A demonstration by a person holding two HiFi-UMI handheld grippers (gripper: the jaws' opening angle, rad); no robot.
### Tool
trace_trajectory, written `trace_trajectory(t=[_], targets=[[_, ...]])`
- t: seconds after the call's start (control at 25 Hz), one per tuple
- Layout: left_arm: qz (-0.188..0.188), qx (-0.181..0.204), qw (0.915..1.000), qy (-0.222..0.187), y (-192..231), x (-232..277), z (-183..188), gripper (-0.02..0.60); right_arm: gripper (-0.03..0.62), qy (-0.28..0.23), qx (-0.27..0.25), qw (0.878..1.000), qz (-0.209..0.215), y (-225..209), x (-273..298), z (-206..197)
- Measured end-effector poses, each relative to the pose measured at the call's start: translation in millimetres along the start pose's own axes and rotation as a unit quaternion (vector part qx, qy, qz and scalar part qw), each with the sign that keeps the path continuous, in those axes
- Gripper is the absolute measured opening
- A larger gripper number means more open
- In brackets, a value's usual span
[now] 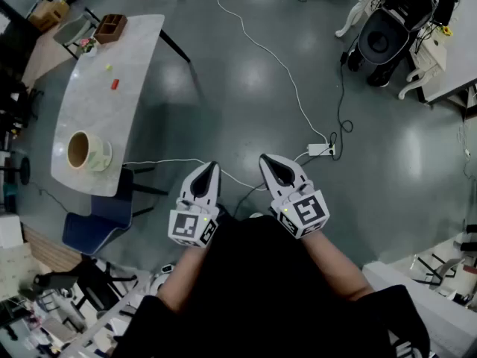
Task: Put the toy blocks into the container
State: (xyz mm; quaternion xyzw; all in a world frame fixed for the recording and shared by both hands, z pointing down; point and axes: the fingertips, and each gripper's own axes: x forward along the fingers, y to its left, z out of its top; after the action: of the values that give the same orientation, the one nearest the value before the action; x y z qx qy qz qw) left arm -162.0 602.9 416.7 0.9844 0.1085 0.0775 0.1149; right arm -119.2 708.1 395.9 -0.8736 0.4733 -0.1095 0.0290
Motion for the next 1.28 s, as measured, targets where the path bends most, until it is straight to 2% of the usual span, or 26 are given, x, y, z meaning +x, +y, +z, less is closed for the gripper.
trace_trajectory(t=[0.24, 0.44, 0.72, 1.12, 1.16, 1.2, 1.24, 1.28], targets=[[0.004, 0.005, 1.0000, -0.006, 0.4, 5.2, 0.4, 0.005, -0.011, -0.009, 0.020, 0.999, -0.031, -17.3, -1.9, -1.3], [0.020, 0.006, 0.9997, -0.012, 13.3, 1.4, 2.2, 0.005, -0.009, -0.004, 0.005, 0.999, -0.046, -18.4, -0.4, -1.3], [0.014, 0.006, 0.9998, -0.015, 27.8, -7.9, 2.1, 0.005, -0.009, 0.001, -0.001, 0.999, -0.049, -9.2, 12.8, -5.9], [0.023, 0.005, 0.9996, -0.015, 79.6, -25.6, 5.3, 0.006, -0.003, 0.012, 0.011, 0.999, -0.047, 14.9, 49.9, -13.9], [0.025, 0.003, 0.9996, -0.014, 86.2, -27.9, 5.5, 0.011, 0.031, 0.014, 0.016, 0.999, -0.050, 17.5, 54.7, -15.2], [0.028, 0.001, 0.9996, -0.011, 93.1, -29.8, 6.1, 0.046, 0.099, 0.018, 0.021, 0.998, -0.053, 19.8, 59.6, -16.1], [0.030, -0.002, 0.9995, -0.010, 100.3, -31.2, 7.1, 0.114, 0.133, 0.021, 0.027, 0.998, -0.056, 21.5, 64.3, -16.2], [0.032, -0.004, 0.9994, -0.009, 107.5, -32.2, 8.4, 0.157, 0.149, 0.023, 0.030, 0.998, -0.059, 22.9, 69.1, -15.7]])
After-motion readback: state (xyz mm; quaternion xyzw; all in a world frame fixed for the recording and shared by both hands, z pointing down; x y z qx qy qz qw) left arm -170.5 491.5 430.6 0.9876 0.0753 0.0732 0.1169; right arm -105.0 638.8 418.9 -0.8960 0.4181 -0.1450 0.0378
